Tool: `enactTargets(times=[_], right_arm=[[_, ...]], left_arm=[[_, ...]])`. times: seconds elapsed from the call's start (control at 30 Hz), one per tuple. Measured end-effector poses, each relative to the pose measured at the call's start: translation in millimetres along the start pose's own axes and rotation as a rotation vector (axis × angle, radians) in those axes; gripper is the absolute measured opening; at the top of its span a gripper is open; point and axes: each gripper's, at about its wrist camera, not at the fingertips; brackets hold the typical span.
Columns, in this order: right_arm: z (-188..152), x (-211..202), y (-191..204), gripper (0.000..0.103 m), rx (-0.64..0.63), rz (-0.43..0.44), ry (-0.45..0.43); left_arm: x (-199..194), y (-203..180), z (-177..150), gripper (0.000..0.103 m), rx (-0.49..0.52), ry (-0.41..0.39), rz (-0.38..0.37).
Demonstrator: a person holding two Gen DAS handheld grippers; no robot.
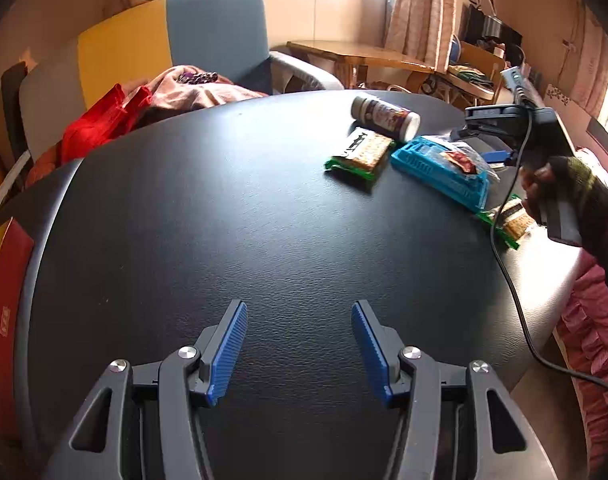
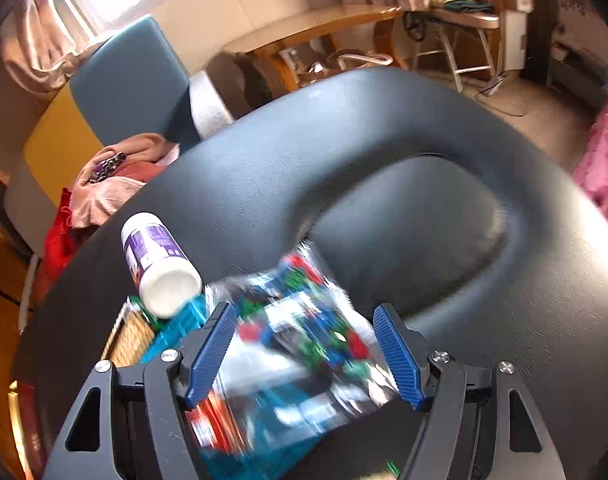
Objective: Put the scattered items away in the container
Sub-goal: 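Withdraw both grippers from the box back toward the table items, then grasp the red chocolate wrapper with the left gripper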
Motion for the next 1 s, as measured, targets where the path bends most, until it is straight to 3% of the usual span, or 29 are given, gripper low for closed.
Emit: enactTargets(times=[0.17, 0.33, 0.5, 0.6, 0.77, 1.0], right_arm=[[-10, 15, 32, 0.075, -0.074, 0.089, 0.061], [-54, 15, 80, 0.075, -0.183, 0.217, 0.143], [-86, 9, 112, 0.074, -0.152, 0.358, 0.181], [-99, -5, 117, 0.074, -0.148, 0.379, 0.140], [-123, -40, 105, 0.074, -0.096, 0.381, 0.065], [-148, -78, 73, 0.075, -0.094, 0.286, 0.029]], left_arm=[[7, 12, 0, 0.055, -0.040, 0.010, 0.009], [3, 23, 1, 0.055, -0.083, -0.002, 0.015], [-10, 32, 1, 0.055, -0.101, -0.031, -0.035], [-19, 29, 3, 0.055, -0.064, -0.066, -0.080], [-17, 7, 18, 0.055, 0.081, -0.093, -0.175], [-1, -20, 42, 0.055, 0.213, -0.083, -0.267]])
Point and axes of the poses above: each gripper's, at about its wrist camera, not at the fingertips, and x roughly the way its jaws point, y to its left, z to its top, and after that the axes turned 10 degrees about z, right-handed
